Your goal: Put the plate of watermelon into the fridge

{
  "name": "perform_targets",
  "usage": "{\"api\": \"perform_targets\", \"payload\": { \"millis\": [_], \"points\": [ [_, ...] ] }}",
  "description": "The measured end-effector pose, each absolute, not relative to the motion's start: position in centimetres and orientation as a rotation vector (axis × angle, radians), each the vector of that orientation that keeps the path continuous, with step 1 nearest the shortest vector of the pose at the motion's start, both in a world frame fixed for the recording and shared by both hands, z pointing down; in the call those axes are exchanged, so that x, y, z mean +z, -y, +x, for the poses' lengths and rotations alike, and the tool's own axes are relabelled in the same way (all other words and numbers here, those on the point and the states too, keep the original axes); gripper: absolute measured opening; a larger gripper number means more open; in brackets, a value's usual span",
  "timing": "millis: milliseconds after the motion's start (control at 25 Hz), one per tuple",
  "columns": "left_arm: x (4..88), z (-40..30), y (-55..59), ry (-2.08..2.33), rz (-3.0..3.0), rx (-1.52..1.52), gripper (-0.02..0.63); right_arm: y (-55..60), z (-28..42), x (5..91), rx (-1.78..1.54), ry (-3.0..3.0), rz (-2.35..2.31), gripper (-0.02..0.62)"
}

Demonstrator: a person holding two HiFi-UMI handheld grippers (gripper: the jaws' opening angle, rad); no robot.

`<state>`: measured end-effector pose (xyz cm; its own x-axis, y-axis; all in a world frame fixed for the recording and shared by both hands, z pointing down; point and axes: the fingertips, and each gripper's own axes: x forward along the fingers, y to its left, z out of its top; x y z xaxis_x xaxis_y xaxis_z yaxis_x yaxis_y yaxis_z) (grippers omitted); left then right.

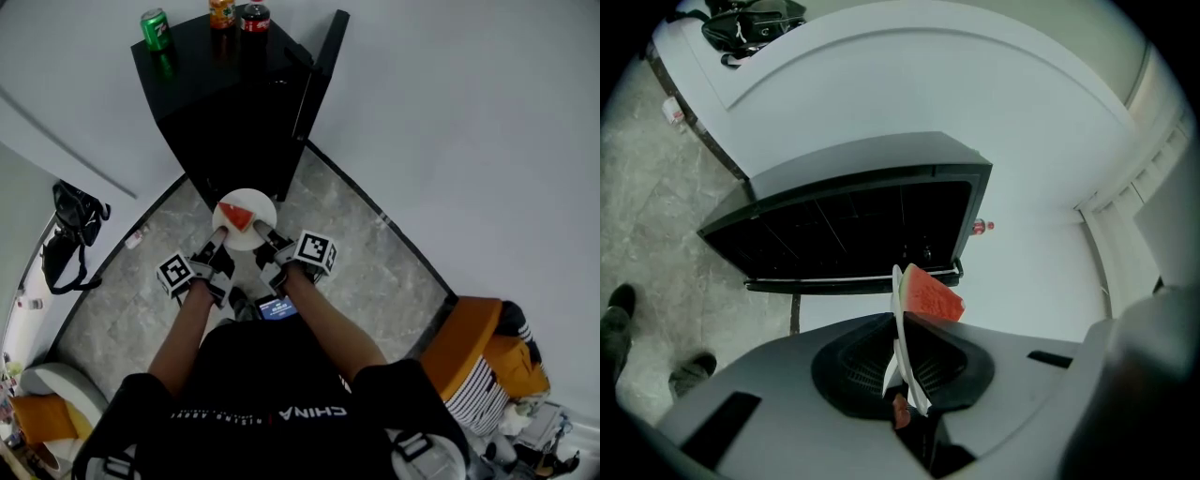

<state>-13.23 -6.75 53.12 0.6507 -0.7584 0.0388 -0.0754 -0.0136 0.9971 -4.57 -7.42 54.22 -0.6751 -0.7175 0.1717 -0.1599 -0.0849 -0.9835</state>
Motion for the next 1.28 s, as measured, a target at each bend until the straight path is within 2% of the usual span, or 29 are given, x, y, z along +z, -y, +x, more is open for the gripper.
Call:
{"api": "perform_targets", "payload": {
  "millis": [720,1280],
  "points": [
    [52.9,-5.4,13.7,0.943,1.405,-0.758,0.035,16.2,3.1,54.0,-1.963,-1.897,-0.738,0.031],
    [52.3,-6.9,16.1,0.911,1.393,-0.805,0.032,18.0,-0.1,53.1,-1.943,-1.923,-0.703,0.031]
  ]
}}
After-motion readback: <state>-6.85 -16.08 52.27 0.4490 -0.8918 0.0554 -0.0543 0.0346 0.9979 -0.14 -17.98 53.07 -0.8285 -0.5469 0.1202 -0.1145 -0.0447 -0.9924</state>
